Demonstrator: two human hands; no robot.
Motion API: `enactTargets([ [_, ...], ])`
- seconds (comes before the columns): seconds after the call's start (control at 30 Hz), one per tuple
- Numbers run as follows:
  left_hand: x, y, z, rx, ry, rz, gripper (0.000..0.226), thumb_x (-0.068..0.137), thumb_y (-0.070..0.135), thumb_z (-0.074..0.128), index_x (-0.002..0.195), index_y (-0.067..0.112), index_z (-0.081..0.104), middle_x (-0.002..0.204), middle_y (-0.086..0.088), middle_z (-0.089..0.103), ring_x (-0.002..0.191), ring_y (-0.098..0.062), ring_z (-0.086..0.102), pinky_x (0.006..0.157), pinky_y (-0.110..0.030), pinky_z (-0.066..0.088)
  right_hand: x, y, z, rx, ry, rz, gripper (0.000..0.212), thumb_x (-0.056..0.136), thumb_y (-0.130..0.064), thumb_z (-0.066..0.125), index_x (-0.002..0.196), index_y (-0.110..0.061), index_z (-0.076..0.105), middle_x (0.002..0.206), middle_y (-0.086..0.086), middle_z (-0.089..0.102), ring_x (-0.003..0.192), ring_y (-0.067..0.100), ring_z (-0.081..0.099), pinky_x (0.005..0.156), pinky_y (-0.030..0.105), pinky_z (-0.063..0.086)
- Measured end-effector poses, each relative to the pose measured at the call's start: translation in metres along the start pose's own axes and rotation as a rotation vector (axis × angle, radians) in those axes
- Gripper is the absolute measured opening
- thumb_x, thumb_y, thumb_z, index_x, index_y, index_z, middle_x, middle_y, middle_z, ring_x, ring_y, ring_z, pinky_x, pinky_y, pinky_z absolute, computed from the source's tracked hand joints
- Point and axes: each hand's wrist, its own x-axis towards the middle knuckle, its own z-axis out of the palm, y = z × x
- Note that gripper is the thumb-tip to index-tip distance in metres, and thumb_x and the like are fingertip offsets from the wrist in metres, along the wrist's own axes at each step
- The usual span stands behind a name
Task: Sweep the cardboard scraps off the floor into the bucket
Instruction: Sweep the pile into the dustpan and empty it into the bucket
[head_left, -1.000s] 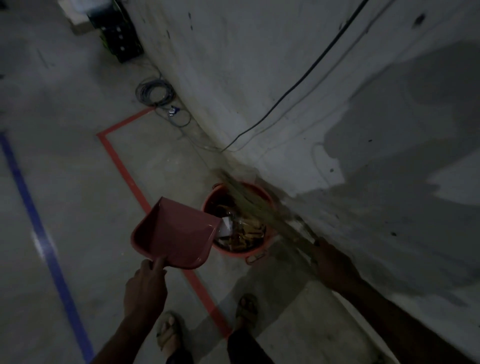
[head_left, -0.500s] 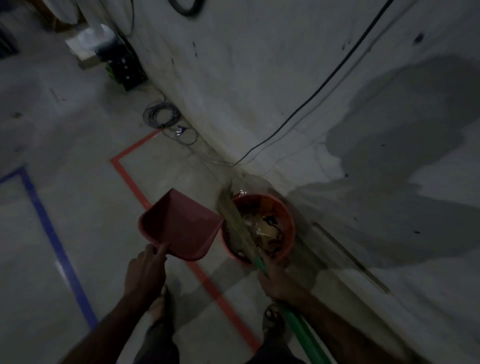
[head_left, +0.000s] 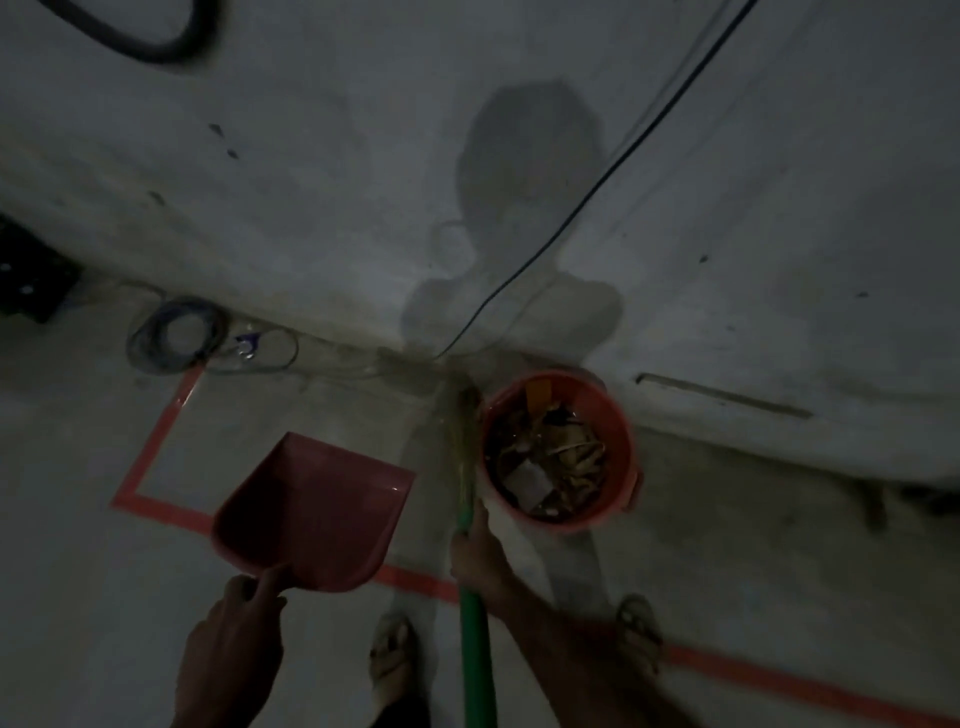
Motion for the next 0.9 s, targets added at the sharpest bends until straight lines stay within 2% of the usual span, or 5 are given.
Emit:
enactTargets([
  [0.4,0.04,-0.003,-0.015,-0.006,0.02,0.293,0.054,0.08,0.008,0.075,0.123,0.036,0.06,0.092,-0.005,0.059,0.068,-0.036,0.066,0.053,-0.036,0.045,-0.005,0.051,0.012,0.082,0.455,-0.118,0.07,0.099,-0.019,0.046,0.159,-0.028,0.011,0.088,0.014,0.057,0.066,0.022,0.058,0.05,0.024,0.039],
  [0.5,0.04,0.014,-0.015,-0.042,0.039,0.366,0.055,0.078,0.004,0.076,0.123,0.032,0.06,0.094,-0.008,0.059,0.066,-0.037,0.065,0.052,-0.037,0.046,-0.023,0.084,-0.004,0.062,0.442,-0.049,0.07,0.099,-0.017,0.049,0.158,-0.025,0.014,0.092,0.014,0.064,0.071,0.023,0.062,0.054,0.027,0.046],
  [0.63,0.039,0.036,-0.011,-0.057,0.069,0.447,0.052,0.079,0.005,0.077,0.123,0.028,0.064,0.091,-0.007,0.059,0.07,-0.034,0.065,0.053,-0.031,0.037,-0.043,0.122,-0.025,0.025,0.31,0.015,0.067,0.101,-0.026,0.052,0.158,-0.027,0.016,0.132,0.011,0.06,0.107,0.026,0.064,0.084,0.03,0.051],
  [0.8,0.042,0.046,0.009,0.0,0.066,0.494,0.047,0.085,0.008,0.072,0.125,0.029,0.061,0.092,-0.008,0.058,0.069,-0.035,0.063,0.054,-0.033,0.036,-0.05,0.158,-0.043,0.14,0.243,0.1,0.061,0.1,-0.02,0.052,0.154,-0.029,0.025,0.118,0.007,0.062,0.074,0.011,0.06,0.056,0.019,0.047],
  [0.9,0.04,0.054,0.014,0.052,0.037,0.544,0.045,0.083,0.008,0.074,0.122,0.026,0.061,0.09,-0.01,0.059,0.065,-0.036,0.063,0.052,-0.036,0.041,-0.056,0.169,-0.057,0.153,0.26,0.071,0.056,0.097,-0.015,0.052,0.148,-0.031,0.034,0.125,0.008,0.062,0.082,0.013,0.062,0.064,0.024,0.051],
])
